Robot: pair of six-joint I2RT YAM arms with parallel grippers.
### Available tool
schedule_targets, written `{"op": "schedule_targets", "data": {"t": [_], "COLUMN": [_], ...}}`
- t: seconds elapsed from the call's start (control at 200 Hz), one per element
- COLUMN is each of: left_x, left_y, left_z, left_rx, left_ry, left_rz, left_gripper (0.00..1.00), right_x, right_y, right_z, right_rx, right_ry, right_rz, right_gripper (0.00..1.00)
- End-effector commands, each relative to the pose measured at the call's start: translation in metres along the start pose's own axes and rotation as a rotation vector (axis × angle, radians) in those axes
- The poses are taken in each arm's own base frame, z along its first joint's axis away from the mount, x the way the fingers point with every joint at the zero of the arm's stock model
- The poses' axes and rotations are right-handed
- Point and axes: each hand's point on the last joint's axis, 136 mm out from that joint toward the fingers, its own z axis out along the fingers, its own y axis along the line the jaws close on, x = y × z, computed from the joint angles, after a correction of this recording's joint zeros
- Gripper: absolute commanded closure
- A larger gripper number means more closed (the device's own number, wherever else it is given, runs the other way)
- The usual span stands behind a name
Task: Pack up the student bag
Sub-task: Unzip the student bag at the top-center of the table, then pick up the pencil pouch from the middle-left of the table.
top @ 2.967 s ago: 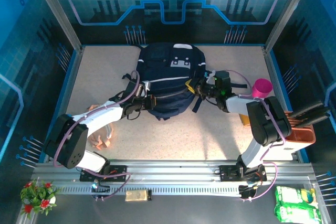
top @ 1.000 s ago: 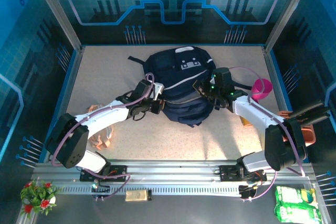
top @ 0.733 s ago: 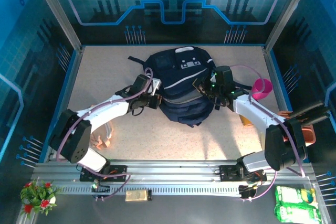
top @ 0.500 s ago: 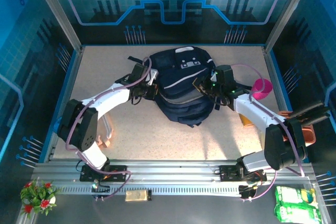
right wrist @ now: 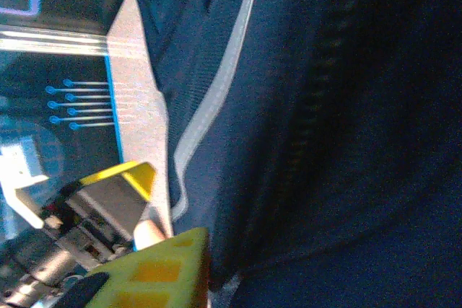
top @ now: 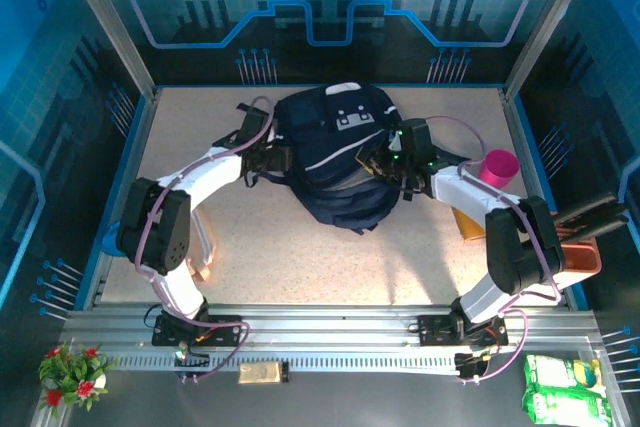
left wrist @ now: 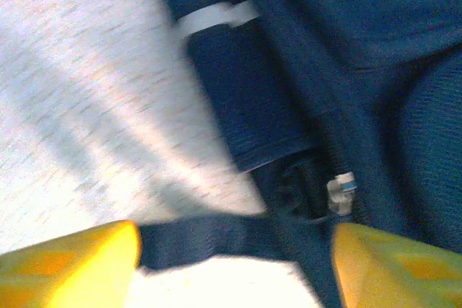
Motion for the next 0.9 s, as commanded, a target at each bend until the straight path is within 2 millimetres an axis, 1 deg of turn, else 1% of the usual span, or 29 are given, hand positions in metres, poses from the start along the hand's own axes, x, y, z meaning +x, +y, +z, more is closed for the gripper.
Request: {"op": "schedule_targets", "data": {"t": [0.0,0.1,0.15,0.2,0.265,0.305,0.365,0.485,0.595,0.65,0.73,0.81,0.865,0.895], "left_x": [0.018,0.036,0.046,0.055,0.063,0.066,0.075,0.089,0.105,0.112,0.123,0.130,0.133,0.134], "left_y": [0.066,0.099,0.112,0.121,0.133,0.139,0.149,0.164,0.170,0.174,0.185,0.194,0.196,0.196], "left_z": [-0.030,-0.048,-0.054,-0.060,-0.066,-0.069,-0.071,-0.069,-0.059,-0.055,-0.052,-0.047,-0.041,-0.038], "left_rx": [-0.205,-0.249,-0.262,-0.270,-0.288,-0.302,-0.331,-0.356,-0.338,-0.353,-0.413,-0.455,-0.463,-0.461], "left_ry": [-0.003,0.001,0.004,0.001,-0.007,-0.012,-0.004,0.034,0.115,0.144,0.181,0.214,0.238,0.250], "left_rz": [-0.192,-0.314,-0.368,-0.410,-0.451,-0.468,-0.500,-0.557,-0.604,-0.615,-0.640,-0.648,-0.644,-0.638], "left_gripper": [0.12,0.05,0.03,0.01,0.01,0.01,0.01,0.01,0.01,0.01,0.01,0.01,0.03,0.06], "right_x": [-0.003,-0.007,-0.011,-0.014,-0.020,-0.022,-0.027,-0.033,-0.035,-0.034,-0.033,-0.031,-0.030,-0.029], "right_y": [0.001,-0.011,-0.016,-0.020,-0.025,-0.028,-0.032,-0.038,-0.041,-0.039,-0.038,-0.038,-0.038,-0.038], "right_z": [-0.001,-0.014,-0.023,-0.034,-0.047,-0.054,-0.064,-0.077,-0.084,-0.084,-0.080,-0.075,-0.072,-0.070], "right_rx": [0.020,0.096,0.132,0.158,0.180,0.197,0.222,0.268,0.293,0.282,0.259,0.240,0.233,0.229], "right_ry": [0.008,-0.027,-0.059,-0.095,-0.136,-0.157,-0.185,-0.226,-0.259,-0.263,-0.259,-0.245,-0.234,-0.225], "right_rz": [-0.073,-0.106,-0.123,-0.138,-0.151,-0.160,-0.174,-0.190,-0.182,-0.181,-0.174,-0.165,-0.162,-0.159], "right_gripper": [0.57,0.38,0.30,0.24,0.17,0.09,0.00,0.00,0.00,0.00,0.00,0.00,0.00,0.00]}}
